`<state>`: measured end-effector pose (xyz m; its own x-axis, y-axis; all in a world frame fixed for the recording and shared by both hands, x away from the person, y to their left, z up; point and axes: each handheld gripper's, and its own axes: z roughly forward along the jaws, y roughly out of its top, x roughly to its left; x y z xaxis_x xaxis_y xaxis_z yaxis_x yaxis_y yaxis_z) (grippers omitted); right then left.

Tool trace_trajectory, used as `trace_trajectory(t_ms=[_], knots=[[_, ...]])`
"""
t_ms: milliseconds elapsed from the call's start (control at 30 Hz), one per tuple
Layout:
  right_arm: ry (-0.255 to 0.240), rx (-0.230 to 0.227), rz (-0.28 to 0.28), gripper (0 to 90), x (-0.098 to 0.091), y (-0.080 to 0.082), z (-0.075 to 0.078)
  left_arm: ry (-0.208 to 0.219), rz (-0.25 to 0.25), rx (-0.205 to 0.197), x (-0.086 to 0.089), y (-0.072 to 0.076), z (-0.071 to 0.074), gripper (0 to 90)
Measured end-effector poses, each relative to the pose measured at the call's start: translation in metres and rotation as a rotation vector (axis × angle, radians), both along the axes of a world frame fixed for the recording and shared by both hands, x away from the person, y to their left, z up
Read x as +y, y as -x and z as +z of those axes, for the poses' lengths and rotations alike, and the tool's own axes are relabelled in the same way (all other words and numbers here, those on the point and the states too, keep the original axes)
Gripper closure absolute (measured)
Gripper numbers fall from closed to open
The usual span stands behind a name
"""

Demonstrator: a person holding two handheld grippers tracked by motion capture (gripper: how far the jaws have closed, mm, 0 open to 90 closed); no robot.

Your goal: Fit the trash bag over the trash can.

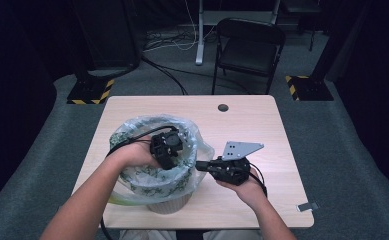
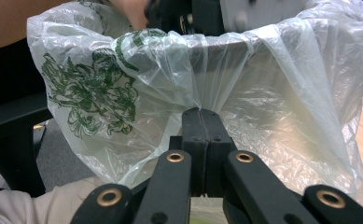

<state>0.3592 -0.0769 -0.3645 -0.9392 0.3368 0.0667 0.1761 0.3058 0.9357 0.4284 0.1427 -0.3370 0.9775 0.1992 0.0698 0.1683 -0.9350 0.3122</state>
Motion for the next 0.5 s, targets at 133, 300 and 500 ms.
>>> trace_trajectory(t_ms=[133,300,500], knots=[[0.006,-0.003,0.000,90.0,0.000,0.000,0.001,0.117,0.014,-0.073,0.009,0.010,0.037,43.8],[0.006,-0.006,-0.002,90.0,-0.001,0.001,0.003,0.179,0.048,-0.086,0.039,0.020,0.071,48.5],[0.006,-0.006,-0.005,90.0,-0.002,0.002,0.002,0.151,0.081,-0.066,0.059,0.020,0.064,54.6]])
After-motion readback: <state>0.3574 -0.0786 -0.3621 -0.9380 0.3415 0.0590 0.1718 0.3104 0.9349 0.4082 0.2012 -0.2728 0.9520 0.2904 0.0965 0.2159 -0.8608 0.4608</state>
